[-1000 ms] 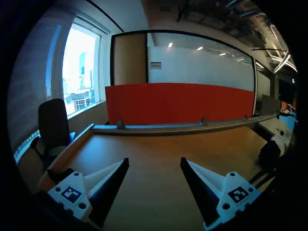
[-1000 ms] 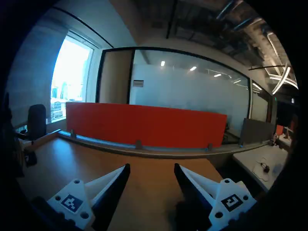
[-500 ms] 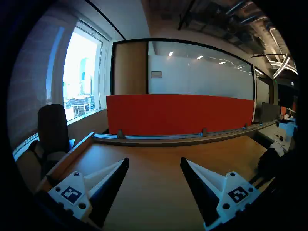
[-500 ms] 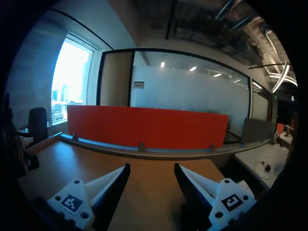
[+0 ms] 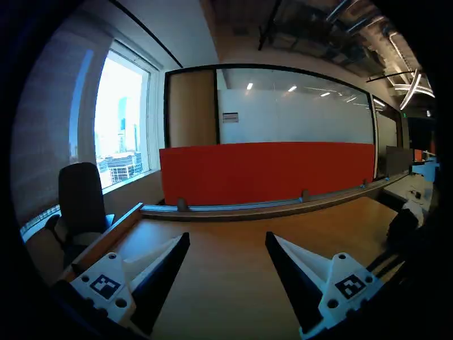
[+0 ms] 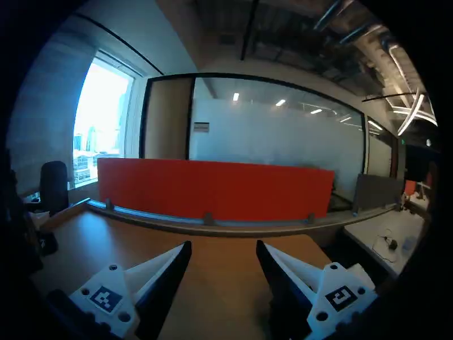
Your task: Fold towel
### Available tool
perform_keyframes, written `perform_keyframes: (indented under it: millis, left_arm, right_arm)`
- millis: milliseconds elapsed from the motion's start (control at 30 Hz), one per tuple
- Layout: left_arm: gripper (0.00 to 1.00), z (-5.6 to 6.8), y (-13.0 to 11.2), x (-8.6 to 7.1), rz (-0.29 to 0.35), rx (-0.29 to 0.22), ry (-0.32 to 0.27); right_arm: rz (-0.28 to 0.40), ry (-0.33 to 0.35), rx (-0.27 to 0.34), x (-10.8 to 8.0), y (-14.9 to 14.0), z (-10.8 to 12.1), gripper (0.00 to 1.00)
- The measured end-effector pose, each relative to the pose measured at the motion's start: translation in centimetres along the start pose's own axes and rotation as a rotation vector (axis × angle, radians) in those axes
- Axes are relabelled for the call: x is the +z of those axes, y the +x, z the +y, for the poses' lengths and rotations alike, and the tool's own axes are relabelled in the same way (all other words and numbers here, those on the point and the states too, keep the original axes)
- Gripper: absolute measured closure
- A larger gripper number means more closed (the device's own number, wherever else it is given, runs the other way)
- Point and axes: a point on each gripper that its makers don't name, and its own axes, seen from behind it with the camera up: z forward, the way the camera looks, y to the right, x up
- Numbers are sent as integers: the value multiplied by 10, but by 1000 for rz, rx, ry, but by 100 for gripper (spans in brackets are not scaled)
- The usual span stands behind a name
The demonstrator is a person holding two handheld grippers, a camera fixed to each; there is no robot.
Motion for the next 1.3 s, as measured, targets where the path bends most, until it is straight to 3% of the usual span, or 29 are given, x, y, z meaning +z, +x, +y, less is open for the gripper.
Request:
perform_keyframes:
  millis: [467,700,1300]
  left_arm:
    - [0,-9,-43,4,67,12,19]
    - [0,-11,-69,3,94,-8,27]
    - [1,-16,-128,7,121,-18,50]
  right_arm:
    - [0,-15,4,-5,-28,-8,12]
    - [20,-21,11,-5,-36,-11,12]
    - [73,-47,-9,-5,-55,-9,12]
